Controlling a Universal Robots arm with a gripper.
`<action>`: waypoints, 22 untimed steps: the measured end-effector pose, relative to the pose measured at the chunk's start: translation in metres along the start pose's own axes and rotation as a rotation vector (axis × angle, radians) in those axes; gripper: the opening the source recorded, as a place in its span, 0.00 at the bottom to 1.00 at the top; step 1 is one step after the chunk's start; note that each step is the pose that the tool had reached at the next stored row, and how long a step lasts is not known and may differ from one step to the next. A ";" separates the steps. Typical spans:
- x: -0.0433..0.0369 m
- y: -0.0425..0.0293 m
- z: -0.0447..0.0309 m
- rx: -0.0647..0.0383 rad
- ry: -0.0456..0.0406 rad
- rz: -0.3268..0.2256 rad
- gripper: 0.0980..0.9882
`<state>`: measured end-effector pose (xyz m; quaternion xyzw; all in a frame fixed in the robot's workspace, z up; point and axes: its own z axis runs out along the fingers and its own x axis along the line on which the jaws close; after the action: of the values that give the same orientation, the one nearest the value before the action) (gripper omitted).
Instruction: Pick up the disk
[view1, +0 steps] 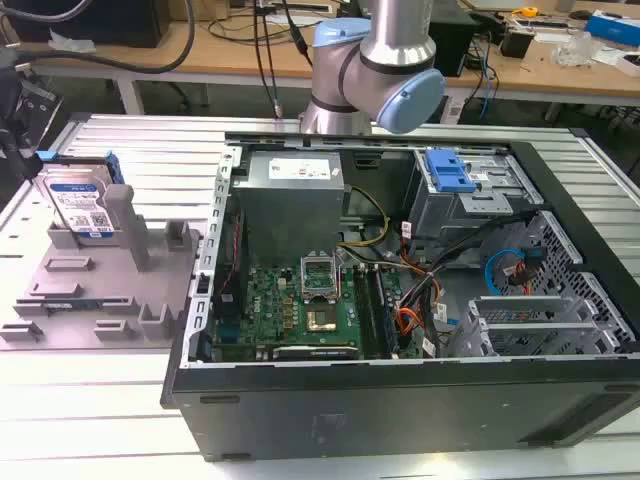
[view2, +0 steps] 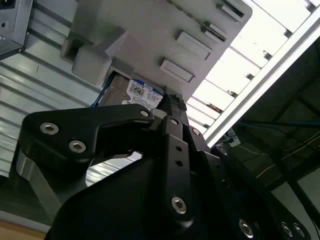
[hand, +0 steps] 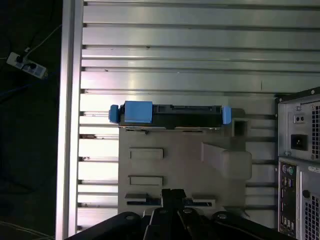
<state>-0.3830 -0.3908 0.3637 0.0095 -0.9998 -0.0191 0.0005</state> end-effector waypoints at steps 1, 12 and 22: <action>0.0000 0.0000 0.0000 0.000 -0.0001 0.000 0.01; 0.0000 0.0000 0.0000 0.000 0.0026 -0.071 0.01; 0.0000 0.0000 0.0000 0.000 0.0144 -0.379 0.01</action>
<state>-0.3830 -0.3908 0.3637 0.1980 -0.9800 -0.0187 0.0040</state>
